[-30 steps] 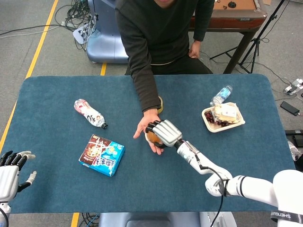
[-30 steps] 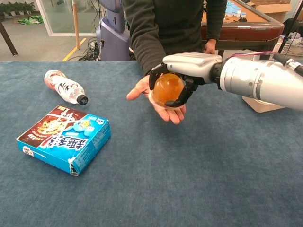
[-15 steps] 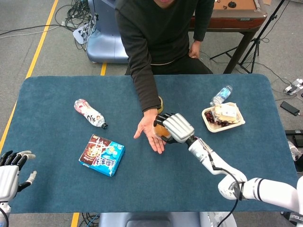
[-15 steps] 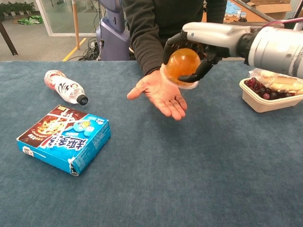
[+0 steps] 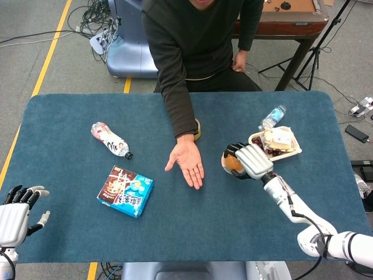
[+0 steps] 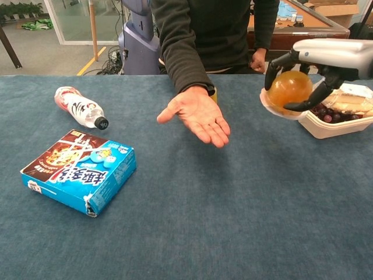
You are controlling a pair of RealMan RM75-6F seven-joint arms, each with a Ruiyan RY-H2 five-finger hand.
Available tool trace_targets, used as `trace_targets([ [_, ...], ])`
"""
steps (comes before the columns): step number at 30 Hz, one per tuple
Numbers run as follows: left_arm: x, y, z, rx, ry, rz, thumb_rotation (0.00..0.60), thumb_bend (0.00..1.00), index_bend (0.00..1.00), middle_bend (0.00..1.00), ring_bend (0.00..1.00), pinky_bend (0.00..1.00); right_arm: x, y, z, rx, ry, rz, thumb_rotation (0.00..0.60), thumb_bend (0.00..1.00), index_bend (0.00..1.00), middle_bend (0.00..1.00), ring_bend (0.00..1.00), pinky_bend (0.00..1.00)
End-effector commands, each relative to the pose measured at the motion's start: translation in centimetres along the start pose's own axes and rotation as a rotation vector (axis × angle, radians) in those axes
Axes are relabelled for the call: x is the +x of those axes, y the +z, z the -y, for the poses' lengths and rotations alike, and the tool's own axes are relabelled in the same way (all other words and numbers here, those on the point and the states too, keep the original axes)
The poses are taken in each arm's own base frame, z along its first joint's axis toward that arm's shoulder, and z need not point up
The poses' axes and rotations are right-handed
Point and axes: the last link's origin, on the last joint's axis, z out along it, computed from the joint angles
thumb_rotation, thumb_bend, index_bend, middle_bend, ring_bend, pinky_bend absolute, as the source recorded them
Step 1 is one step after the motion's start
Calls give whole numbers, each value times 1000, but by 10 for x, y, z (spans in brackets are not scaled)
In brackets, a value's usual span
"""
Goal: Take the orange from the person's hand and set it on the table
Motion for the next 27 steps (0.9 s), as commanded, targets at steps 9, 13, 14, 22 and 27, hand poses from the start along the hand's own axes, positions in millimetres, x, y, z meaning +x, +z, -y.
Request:
trace_targets([
  [9, -1, 0, -1, 1, 2, 3, 600, 300, 357, 284, 229, 113, -47, 10, -19, -44, -17, 105, 600, 480, 646, 492, 408, 769],
  [13, -2, -1, 1, 6, 3, 8, 600, 300, 357, 284, 228, 113, -61, 16, -22, -54, -6, 132, 600, 478, 645, 469, 406, 755],
  [14, -2, -1, 1, 5, 2, 7, 600, 300, 357, 284, 228, 113, -64, 17, -23, -57, -7, 137, 600, 476, 645, 461, 401, 740],
  [22, -3, -1, 3, 9, 1, 8, 600, 299, 356, 284, 229, 113, -79, 19, -26, -65, -44, 177, 600, 467, 319, 274, 165, 471],
  [27, -3, 0, 3, 10, -2, 9, 600, 300, 357, 284, 229, 113, -76, 15, -25, -62, -46, 163, 600, 364, 18, 49, 0, 229],
])
